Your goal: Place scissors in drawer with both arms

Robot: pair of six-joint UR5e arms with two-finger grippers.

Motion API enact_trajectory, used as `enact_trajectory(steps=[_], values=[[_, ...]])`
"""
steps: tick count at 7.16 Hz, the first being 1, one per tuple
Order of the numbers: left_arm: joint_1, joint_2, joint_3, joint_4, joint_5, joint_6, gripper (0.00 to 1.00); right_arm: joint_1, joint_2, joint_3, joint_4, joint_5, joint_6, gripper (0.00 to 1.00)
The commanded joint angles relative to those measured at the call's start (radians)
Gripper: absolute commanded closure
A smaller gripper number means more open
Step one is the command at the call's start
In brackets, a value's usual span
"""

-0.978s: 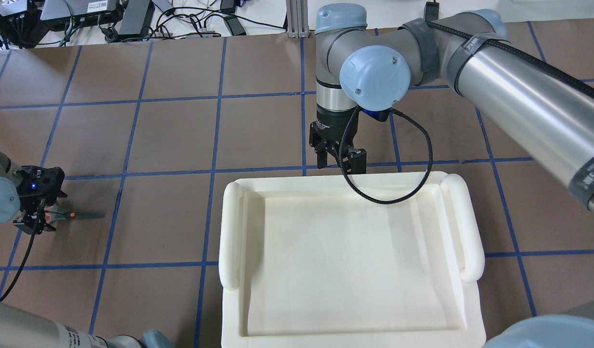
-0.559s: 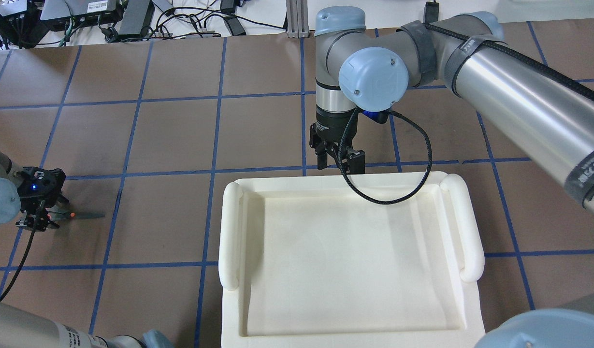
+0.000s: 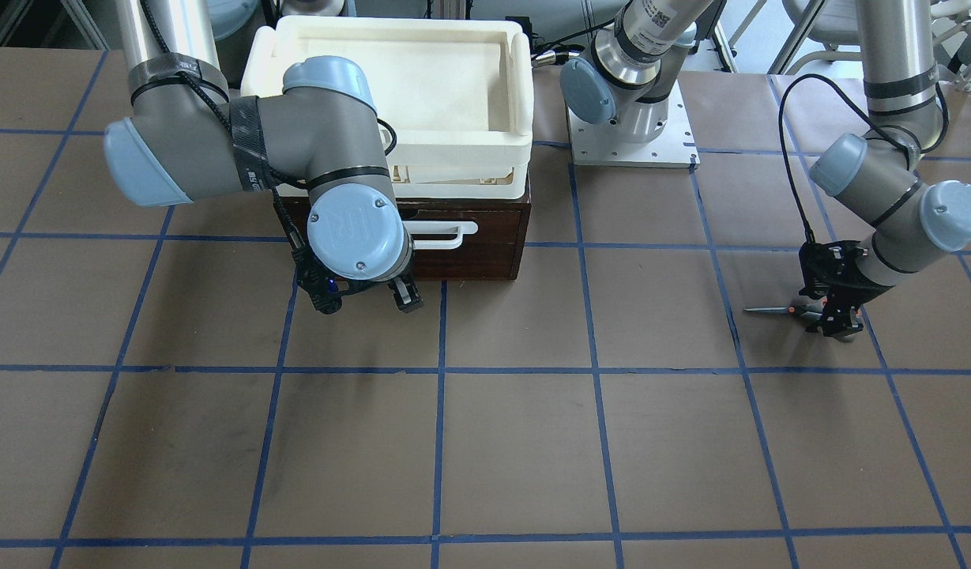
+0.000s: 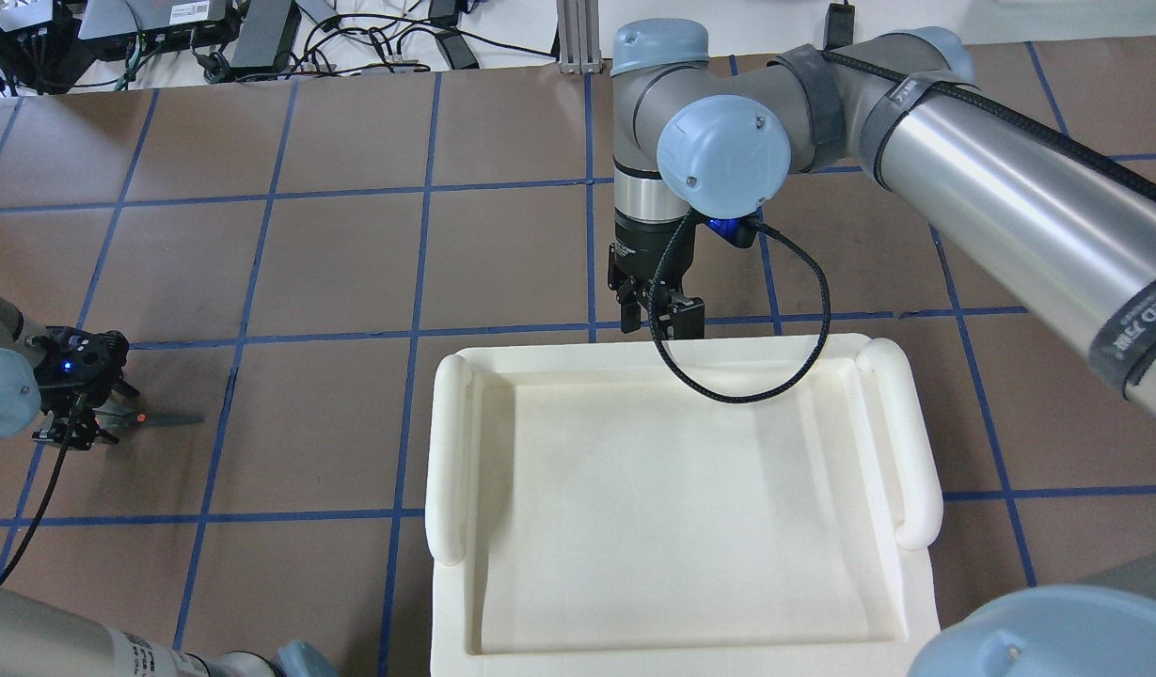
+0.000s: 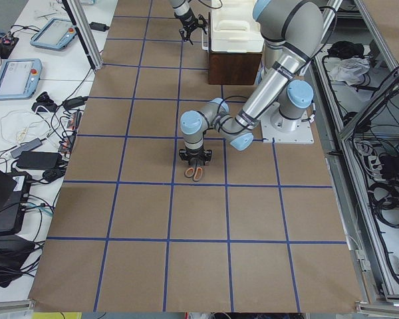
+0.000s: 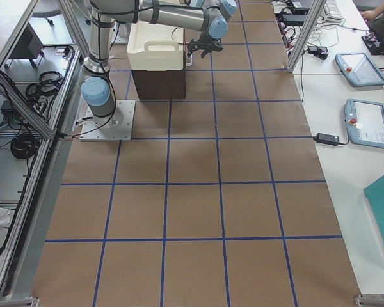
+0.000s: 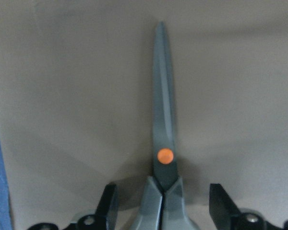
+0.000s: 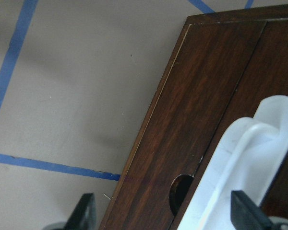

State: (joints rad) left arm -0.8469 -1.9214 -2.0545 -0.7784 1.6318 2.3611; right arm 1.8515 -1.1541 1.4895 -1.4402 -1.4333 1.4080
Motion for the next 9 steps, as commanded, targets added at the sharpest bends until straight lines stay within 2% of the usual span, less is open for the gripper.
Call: enact_trajectory(steps=[1,5,7,9], values=[[0.002,-0.001,-0.007,0.01,-0.035,0.026,0.29,0.0,0.005,0.0,0.004,-0.001,0.019,0.0],[0.008,-0.001,-0.013,0.03,-0.026,0.023,0.29,-0.002,0.004,-0.002,0.029,-0.003,0.019,0.0],[0.009,0.001,-0.013,0.03,-0.026,0.023,0.33,-0.002,0.005,-0.002,0.026,-0.007,0.017,0.0],[0.009,0.002,-0.013,0.03,-0.003,0.017,0.62,-0.002,0.008,-0.002,0.024,-0.009,0.017,0.0]])
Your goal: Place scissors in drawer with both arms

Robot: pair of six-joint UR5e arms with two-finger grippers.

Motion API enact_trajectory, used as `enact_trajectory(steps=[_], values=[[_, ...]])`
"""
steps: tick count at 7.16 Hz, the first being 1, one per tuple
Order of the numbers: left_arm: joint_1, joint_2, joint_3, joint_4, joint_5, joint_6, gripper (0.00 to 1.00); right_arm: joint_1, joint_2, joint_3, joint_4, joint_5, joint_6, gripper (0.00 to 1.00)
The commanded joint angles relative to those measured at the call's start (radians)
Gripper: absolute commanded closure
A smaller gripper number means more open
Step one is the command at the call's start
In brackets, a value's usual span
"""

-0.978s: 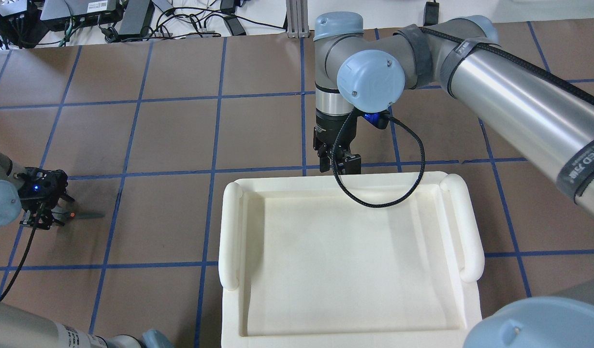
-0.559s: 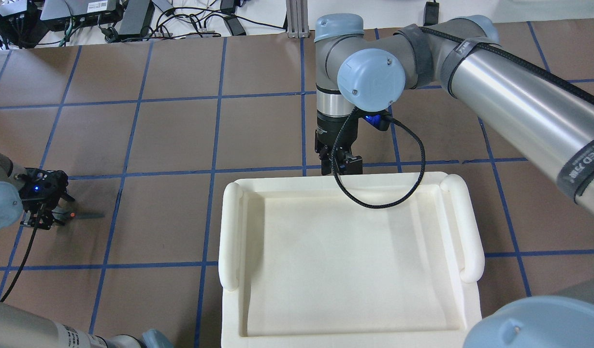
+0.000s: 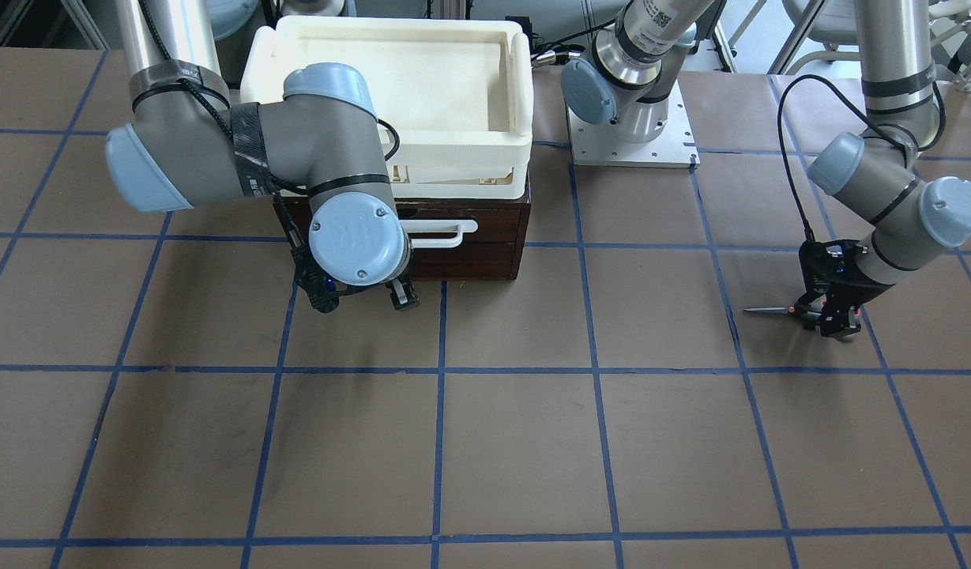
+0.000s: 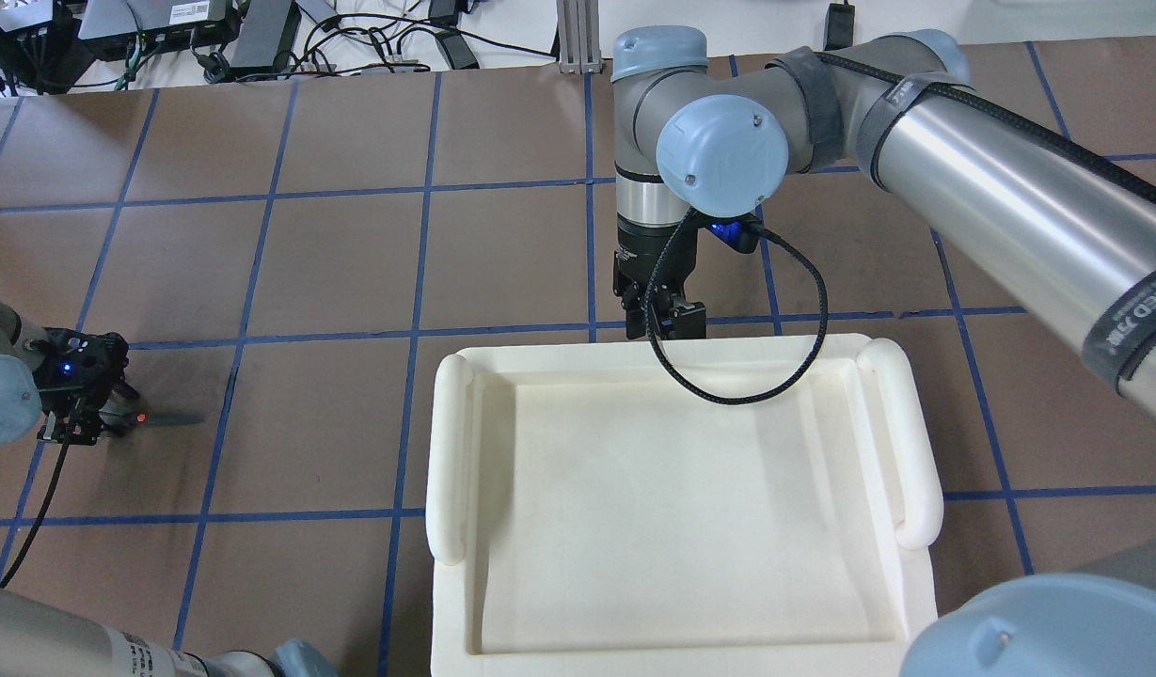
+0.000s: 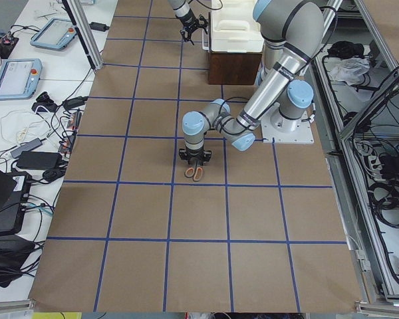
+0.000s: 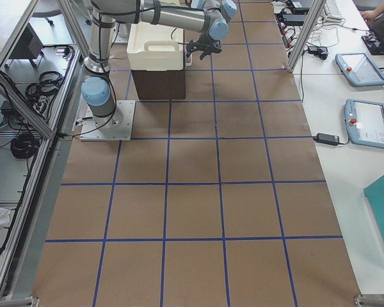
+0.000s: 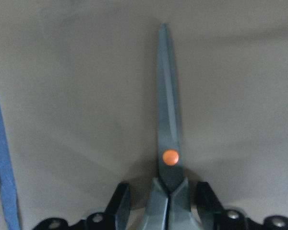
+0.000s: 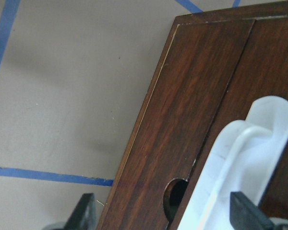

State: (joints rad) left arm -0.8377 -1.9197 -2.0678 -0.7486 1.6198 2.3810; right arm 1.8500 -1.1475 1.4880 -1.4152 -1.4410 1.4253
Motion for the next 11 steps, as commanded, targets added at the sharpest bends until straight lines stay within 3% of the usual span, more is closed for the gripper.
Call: enact_trajectory(steps=[1,3,5,9,11], values=[[0.0,0.001,0.0,0.0,0.011,-0.003,0.71,0.0,0.005,0.0,-0.002,-0.002,0.0,0.0],[-0.001,0.013,0.006,0.0,0.009,0.0,0.9,0.0,0.012,0.002,-0.001,-0.007,-0.002,0.0],[-0.011,0.036,0.03,0.0,0.012,-0.002,0.99,0.0,0.014,0.002,-0.001,-0.007,-0.003,0.0],[-0.085,0.152,0.118,-0.053,-0.061,-0.038,1.0,0.0,0.025,0.002,-0.007,-0.009,-0.014,0.0],[-0.225,0.212,0.266,-0.293,-0.061,-0.28,1.0,0.0,0.025,0.002,-0.037,-0.01,-0.016,0.0]])
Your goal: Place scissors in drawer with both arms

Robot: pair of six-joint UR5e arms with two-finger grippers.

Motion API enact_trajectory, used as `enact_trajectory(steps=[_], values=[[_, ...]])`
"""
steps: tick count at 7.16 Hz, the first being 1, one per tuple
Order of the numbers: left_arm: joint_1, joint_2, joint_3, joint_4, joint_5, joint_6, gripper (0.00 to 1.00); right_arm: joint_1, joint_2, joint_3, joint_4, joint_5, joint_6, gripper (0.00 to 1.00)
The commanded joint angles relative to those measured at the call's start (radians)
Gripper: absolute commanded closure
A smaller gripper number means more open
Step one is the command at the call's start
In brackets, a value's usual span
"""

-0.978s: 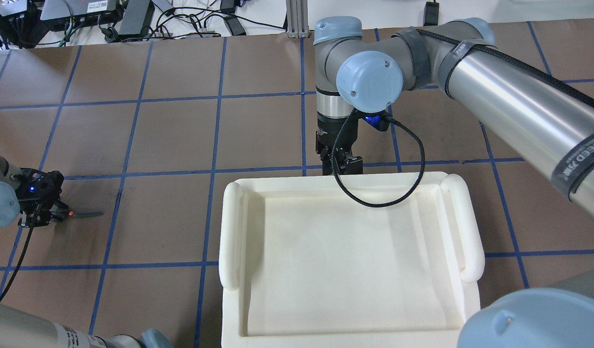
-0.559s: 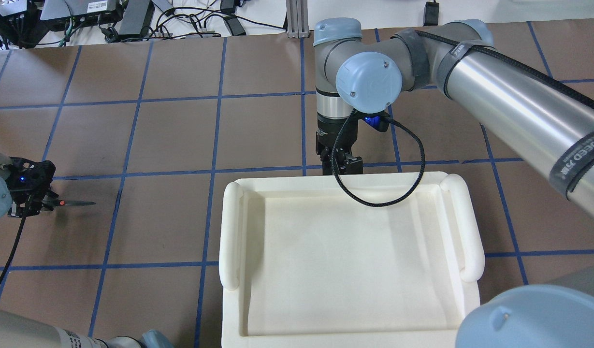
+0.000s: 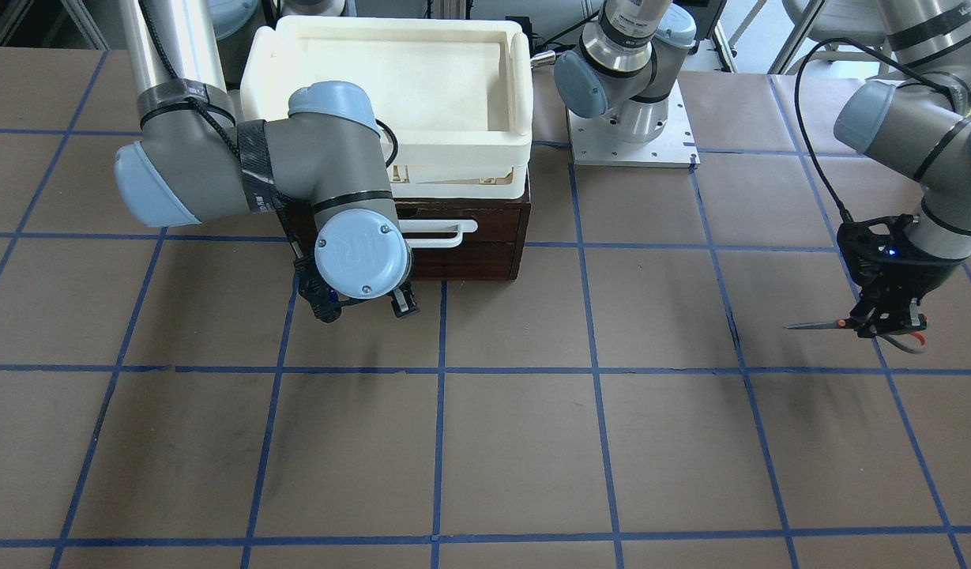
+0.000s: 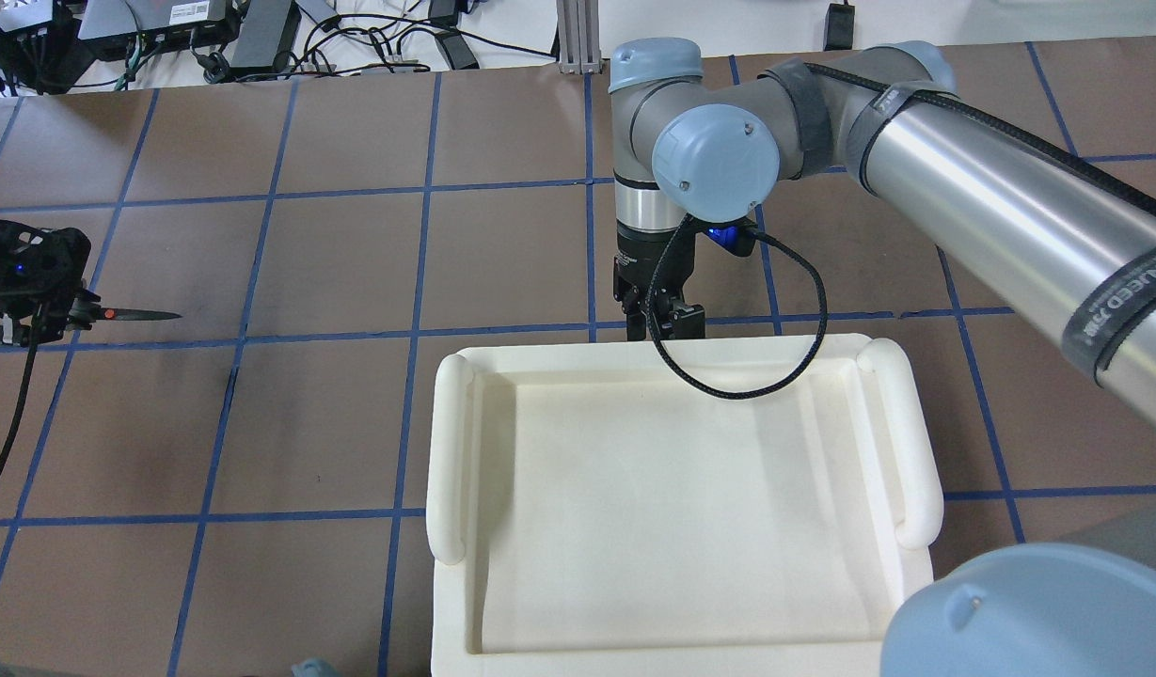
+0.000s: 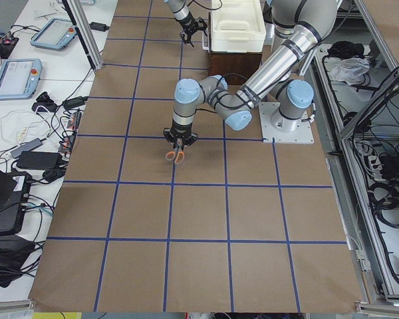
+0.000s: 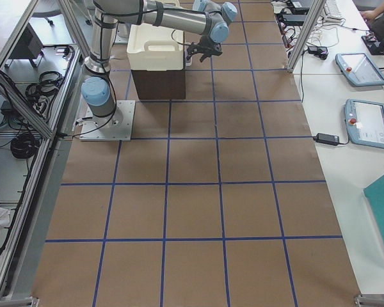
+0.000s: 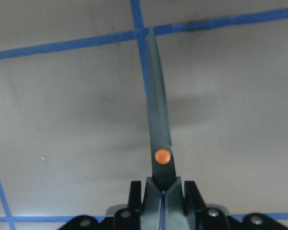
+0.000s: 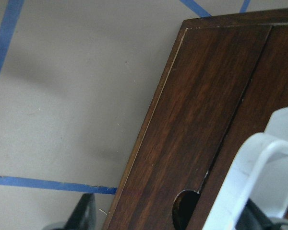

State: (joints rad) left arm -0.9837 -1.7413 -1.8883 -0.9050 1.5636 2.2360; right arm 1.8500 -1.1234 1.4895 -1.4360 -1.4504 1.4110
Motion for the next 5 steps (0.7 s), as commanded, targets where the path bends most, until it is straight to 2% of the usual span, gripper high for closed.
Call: enact_trajectory(steps=[1,3,5], values=[[-0.152,0.046,0.166,-0.238,-0.005,-0.282,1.0,-0.002,0.001,0.0,-0.032,-0.001,-0.003,0.0],[-0.281,0.066,0.23,-0.336,-0.011,-0.471,1.0,-0.003,0.001,0.0,-0.067,-0.001,-0.02,0.0],[-0.314,0.107,0.248,-0.394,-0.058,-0.527,1.0,-0.008,0.001,-0.002,-0.093,-0.02,-0.049,0.0]])
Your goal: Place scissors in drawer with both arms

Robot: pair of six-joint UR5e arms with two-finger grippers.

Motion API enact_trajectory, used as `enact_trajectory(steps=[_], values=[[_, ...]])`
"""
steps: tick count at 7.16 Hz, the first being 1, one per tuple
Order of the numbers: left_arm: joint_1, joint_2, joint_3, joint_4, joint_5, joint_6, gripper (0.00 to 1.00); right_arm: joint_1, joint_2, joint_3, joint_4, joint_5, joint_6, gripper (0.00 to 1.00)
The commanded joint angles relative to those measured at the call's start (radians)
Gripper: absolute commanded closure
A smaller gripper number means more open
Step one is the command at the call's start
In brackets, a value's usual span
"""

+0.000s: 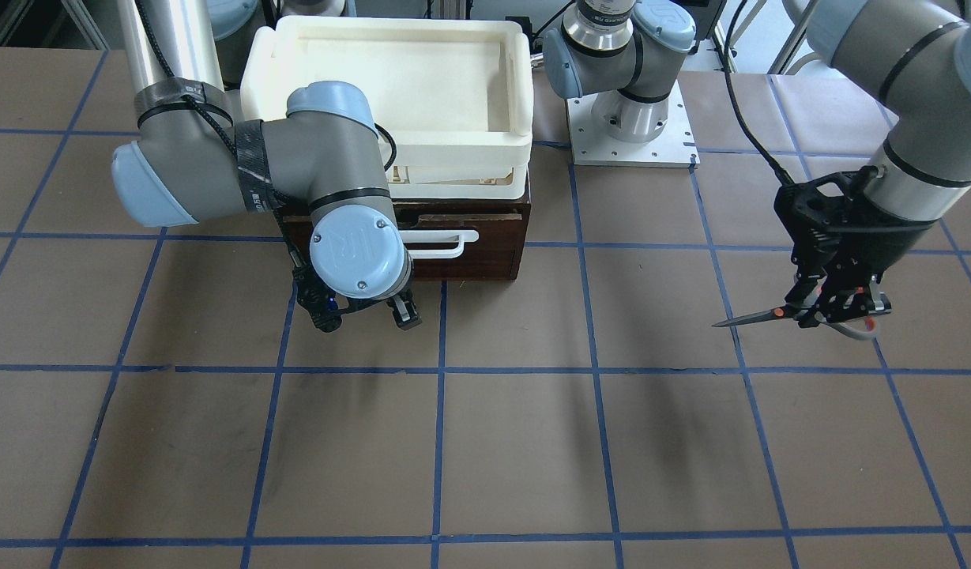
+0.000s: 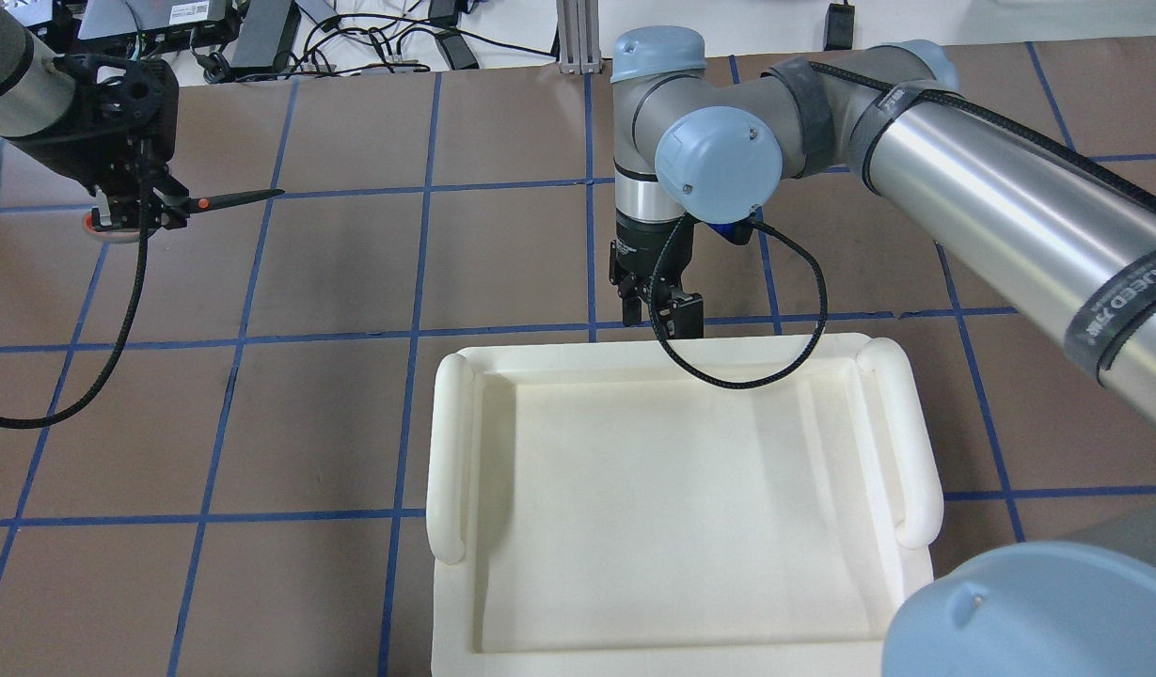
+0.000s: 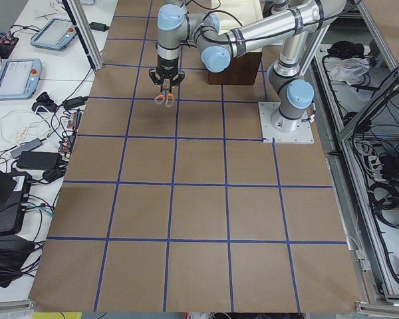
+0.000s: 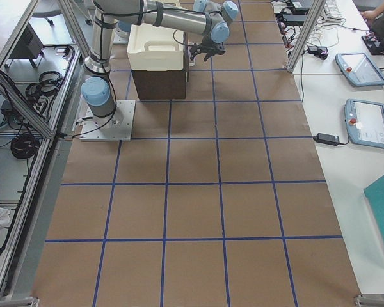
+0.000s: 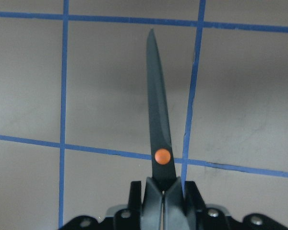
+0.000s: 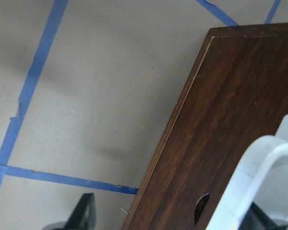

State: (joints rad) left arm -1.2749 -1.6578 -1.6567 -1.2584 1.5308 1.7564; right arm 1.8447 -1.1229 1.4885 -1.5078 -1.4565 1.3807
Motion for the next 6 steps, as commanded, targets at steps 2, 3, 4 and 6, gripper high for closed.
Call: enact_trajectory(steps=[2,3,4,6], values=[[-0.043,0.058,0.079,-0.207,-0.014,-0.064,1.0,-0.009,0.003,-0.011,-0.031,-0.024,-0.035,0.0],[-0.046,0.05,0.107,-0.264,-0.012,-0.092,1.0,-0.013,0.005,-0.014,-0.037,-0.024,-0.046,0.0],[-0.073,0.036,0.106,-0.263,-0.017,-0.16,1.0,-0.015,0.008,-0.013,-0.07,-0.025,-0.064,0.0],[-0.138,0.03,0.118,-0.28,-0.008,-0.234,1.0,-0.025,0.02,-0.019,-0.098,-0.024,-0.075,0.0]])
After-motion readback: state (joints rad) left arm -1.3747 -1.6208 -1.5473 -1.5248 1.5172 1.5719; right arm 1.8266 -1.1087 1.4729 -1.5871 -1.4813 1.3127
